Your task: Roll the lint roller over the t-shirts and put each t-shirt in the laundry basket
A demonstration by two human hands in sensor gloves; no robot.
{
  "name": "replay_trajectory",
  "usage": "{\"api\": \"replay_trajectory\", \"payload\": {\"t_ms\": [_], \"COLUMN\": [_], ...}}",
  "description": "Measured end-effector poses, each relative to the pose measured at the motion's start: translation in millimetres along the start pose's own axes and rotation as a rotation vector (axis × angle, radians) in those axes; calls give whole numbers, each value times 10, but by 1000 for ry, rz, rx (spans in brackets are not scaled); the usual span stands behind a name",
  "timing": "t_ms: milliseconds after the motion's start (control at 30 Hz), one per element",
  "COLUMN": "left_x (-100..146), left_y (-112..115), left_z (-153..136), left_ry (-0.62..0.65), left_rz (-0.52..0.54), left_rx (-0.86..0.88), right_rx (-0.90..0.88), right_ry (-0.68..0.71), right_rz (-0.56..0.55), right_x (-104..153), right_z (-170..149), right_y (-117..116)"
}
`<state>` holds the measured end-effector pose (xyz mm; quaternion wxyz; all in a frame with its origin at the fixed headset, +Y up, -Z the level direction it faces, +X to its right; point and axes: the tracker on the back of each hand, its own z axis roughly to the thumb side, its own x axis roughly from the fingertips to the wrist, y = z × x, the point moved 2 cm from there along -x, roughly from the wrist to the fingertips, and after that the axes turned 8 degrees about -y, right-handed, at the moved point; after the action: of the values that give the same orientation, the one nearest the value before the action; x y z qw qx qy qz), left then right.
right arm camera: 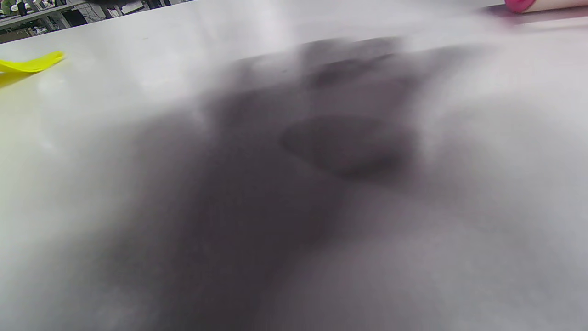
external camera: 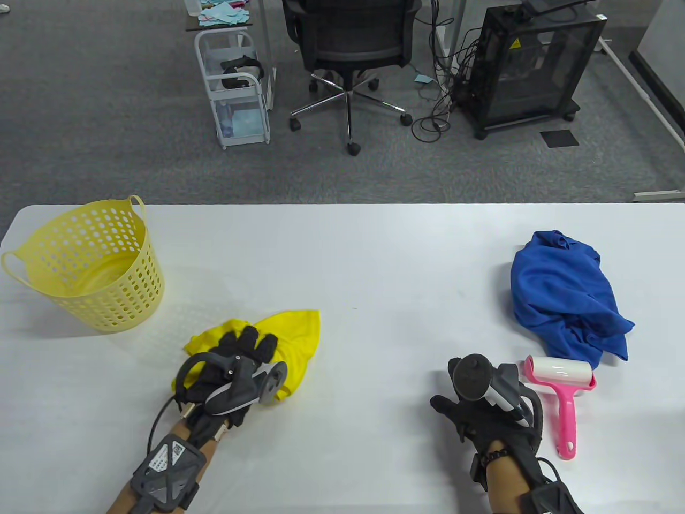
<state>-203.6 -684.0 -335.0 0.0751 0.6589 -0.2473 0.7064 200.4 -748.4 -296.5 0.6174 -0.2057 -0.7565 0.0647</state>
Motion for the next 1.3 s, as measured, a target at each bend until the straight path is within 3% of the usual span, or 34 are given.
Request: {"api": "replay_trajectory", "payload": {"t_ms": [133, 300, 500, 533, 600, 633, 667, 800, 1000, 1133, 1300], "left_x": [-325, -669, -1049, -1123, -1214, -1231, -1258, -1302, -1178, -875, -247], "left_y": [-228, -260, -187, -120, 76, 123, 133, 84, -119, -242, -233], "left_z": [-717, -1424, -1918, -1988, -2068, -2051, -2025, -1886, -1478, -952, -118], "left_ry": [-191, -362, -512, -554, -672, -735, -703, -655, -488, -295, -24], "left_rz": [85, 67, 101, 59, -154, -192, -154, -40, 25, 93, 104], "left_rx": [-149, -221, -380, -386, -430, -527, -557, -482, -399, -243, -71], "right_rx": [-11, -37, -52, -57, -64, -61, -60, -67, -55, -56, -18], "right_ry": [6, 11, 4, -2, -18, -29, -39, -53, -28, -15, -23], "right_rz": [-1, -21, -28, -22, -15, -12, -12, -38, -42, -47, -61], "right_x": [4, 24, 15, -2, -29, -44, -52, -43, -18, -9, -38], "right_z": [-4, -31, -57, -69, -98, -121, -142, -177, -136, -112, -82], "right_y": [18, 69, 91, 86, 75, 70, 70, 107, 107, 101, 81]}}
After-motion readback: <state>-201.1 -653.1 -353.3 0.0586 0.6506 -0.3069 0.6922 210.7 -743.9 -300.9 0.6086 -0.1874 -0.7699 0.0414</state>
